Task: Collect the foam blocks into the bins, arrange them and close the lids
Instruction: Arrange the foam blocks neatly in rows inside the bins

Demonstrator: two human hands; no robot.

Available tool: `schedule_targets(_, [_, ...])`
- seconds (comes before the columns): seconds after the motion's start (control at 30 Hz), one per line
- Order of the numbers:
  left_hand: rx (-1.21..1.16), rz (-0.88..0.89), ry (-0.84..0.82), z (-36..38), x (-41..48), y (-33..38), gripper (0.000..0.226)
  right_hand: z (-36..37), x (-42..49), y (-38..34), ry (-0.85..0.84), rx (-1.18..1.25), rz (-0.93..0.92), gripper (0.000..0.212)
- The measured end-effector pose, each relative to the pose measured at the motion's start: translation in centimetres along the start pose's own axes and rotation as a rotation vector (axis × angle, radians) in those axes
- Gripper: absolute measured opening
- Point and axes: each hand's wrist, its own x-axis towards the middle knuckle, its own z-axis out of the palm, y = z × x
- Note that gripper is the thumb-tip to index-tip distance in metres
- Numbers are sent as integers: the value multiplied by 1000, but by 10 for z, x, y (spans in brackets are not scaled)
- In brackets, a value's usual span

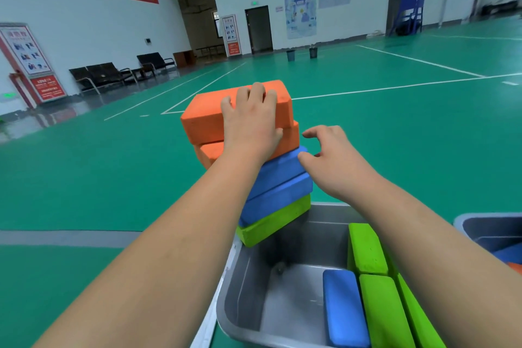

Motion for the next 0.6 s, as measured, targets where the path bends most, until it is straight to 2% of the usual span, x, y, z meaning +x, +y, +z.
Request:
schedule_targets(0.13, [-45, 23, 76, -12, 3, 1, 69, -7, 2, 0, 65, 12, -3, 48])
schedule_targets(0.23, [-90, 74, 154, -23, 4, 13, 73, -16, 6, 0, 175, 43, 0, 49])
schedule_targets(0.37, [-186, 146, 229, -32, -1, 41, 78, -34, 11, 7, 293, 203, 30, 49])
schedule_targets(0.5, [-277, 194, 280, -36, -3, 73, 79, -60, 9, 13, 408, 382, 109, 59])
schedule_targets(0.6, [-352, 198, 297, -37, -4, 97, 78, -79, 5, 22, 470, 426, 112, 53])
